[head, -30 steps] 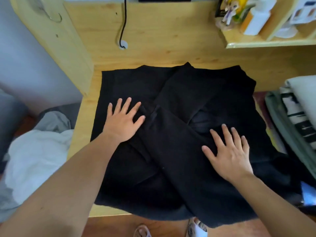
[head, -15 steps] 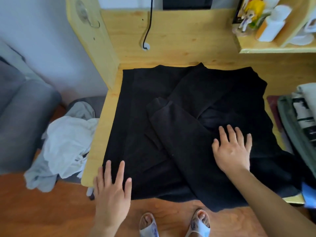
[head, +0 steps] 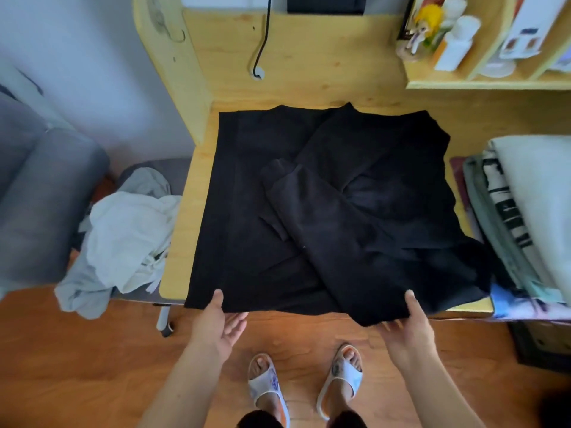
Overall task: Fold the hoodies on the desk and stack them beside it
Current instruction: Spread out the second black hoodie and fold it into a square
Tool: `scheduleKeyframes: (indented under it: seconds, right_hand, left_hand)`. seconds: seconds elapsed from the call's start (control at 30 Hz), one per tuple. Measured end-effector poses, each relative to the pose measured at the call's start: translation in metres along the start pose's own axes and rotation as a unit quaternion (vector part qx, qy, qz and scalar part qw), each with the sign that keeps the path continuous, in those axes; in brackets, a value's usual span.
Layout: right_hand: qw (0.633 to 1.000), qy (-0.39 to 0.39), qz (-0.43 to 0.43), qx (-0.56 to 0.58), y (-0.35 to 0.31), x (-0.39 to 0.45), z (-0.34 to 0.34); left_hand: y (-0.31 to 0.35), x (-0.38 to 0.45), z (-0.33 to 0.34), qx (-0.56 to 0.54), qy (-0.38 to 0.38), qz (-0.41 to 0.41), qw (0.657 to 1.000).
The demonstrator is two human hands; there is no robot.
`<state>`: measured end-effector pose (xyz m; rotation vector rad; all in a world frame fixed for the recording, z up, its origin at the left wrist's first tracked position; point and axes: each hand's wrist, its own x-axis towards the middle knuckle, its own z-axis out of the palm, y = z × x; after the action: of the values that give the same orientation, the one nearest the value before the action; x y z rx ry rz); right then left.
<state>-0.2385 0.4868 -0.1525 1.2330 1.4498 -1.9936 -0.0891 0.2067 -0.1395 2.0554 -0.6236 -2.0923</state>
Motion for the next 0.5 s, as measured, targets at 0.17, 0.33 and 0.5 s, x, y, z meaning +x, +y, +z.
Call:
scheduleKeyframes:
  seconds: [0.17, 0.33, 0.5]
  right_hand:
    - [0.999, 0.035, 0.029, -0.006, -0.015, 0.013, 0.007]
    - [0.996, -0.029, 0.081, -0.019, -0.010, 0.001, 0.012]
    - [0.997, -0.060, 0.039, -0.002, -0.018, -0.029, 0.002]
  left_hand:
    - [0.015, -0.008, -0.008, -0.057, -0.031, 0.056, 0.996]
    - [0.021, -0.025, -0.016, -0.184, -0.124, 0.046, 0.974]
    - [0.030, -0.027, -0.024, -0.153, -0.091, 0.091, 0.980]
